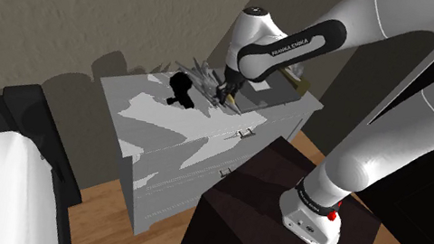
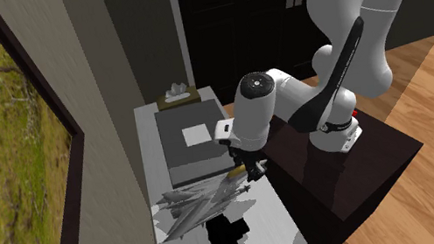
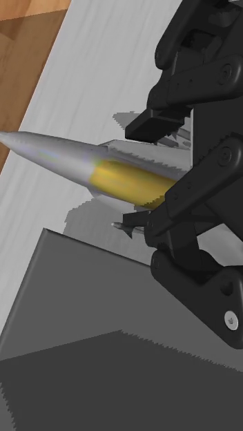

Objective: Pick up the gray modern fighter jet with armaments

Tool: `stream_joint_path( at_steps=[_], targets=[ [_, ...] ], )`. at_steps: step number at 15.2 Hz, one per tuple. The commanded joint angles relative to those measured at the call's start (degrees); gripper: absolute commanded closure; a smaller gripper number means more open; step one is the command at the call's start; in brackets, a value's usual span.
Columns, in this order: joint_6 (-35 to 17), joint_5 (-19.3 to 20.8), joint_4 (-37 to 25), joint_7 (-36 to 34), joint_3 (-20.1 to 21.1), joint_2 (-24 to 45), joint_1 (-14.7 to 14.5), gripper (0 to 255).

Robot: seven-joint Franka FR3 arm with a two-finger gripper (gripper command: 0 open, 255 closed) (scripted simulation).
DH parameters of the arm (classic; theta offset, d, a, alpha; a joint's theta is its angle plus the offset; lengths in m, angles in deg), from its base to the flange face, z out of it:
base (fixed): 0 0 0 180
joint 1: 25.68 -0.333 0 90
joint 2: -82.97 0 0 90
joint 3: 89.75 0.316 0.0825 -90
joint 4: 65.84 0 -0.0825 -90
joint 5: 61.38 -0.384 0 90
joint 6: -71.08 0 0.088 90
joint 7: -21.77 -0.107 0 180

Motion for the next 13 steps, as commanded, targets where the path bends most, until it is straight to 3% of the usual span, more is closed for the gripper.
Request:
stream_joint_path(
  at_steps=[1,13],
  targets=[
    [1.8,-0.4,-0.7,0.4,-0.1,-1.1,-0.1,255],
    [10.5,-1.9,-4.4,2.2,-0.3,-6.1,-0.5,255]
  ],
)
